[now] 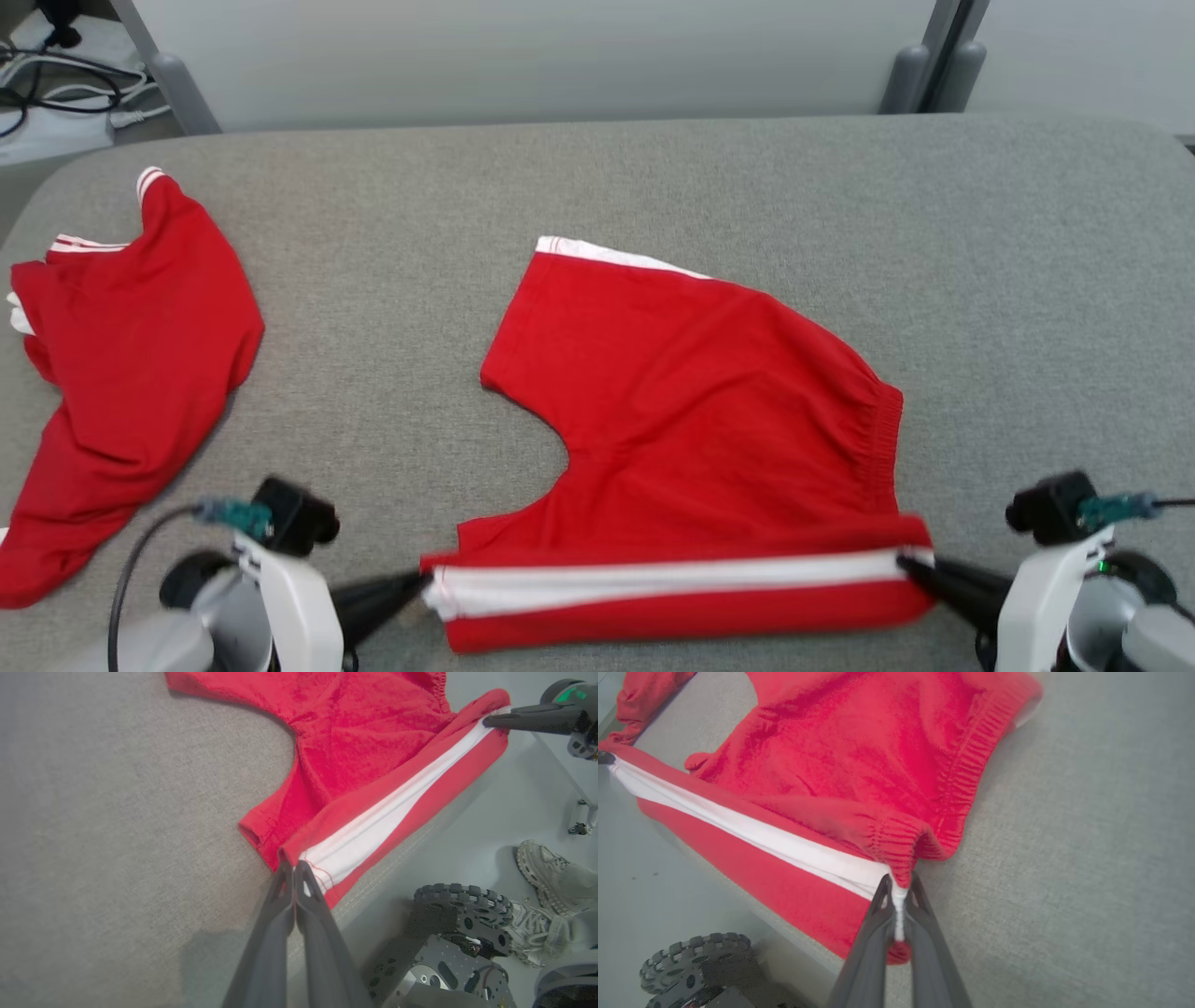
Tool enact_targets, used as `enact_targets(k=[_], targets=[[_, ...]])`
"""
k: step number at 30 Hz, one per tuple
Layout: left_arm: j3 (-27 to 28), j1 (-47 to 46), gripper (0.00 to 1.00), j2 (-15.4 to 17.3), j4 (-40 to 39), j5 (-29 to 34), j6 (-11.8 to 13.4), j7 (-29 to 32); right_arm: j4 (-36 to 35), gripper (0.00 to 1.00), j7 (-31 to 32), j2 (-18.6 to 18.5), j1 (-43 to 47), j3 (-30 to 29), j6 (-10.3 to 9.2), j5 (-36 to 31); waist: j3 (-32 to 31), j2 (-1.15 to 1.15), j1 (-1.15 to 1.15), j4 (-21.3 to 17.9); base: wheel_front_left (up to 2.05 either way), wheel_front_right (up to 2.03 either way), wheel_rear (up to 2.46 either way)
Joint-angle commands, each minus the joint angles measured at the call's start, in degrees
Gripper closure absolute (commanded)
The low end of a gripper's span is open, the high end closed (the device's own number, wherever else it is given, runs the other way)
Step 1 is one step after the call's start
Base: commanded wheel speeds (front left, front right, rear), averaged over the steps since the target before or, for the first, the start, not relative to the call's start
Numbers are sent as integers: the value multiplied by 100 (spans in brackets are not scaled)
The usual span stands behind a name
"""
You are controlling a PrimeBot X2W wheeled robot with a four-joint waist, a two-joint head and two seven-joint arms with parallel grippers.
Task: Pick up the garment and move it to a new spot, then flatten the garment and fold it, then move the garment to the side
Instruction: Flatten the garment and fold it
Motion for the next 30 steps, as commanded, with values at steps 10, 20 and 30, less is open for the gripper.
enact_targets(k=[10,20,30], targets=[[319,-2151,100,202,-98,553,-42,82,834,100,-1166,695,-778,-813,-2,-1091,738,0,0,-324,0,0,0],[-71,-3894,100,49,677,830,-42,-257,1485,100,-1585,1658,-1243,-1750,-2,-2039,1410,0,0,-771,0,0,0],[-220,-4603,100,-138,1357,954,-42,-431,1398,100,-1598,2284,-1341,-2371,-2,-2625,1826,0,0,-1067,0,0,0]])
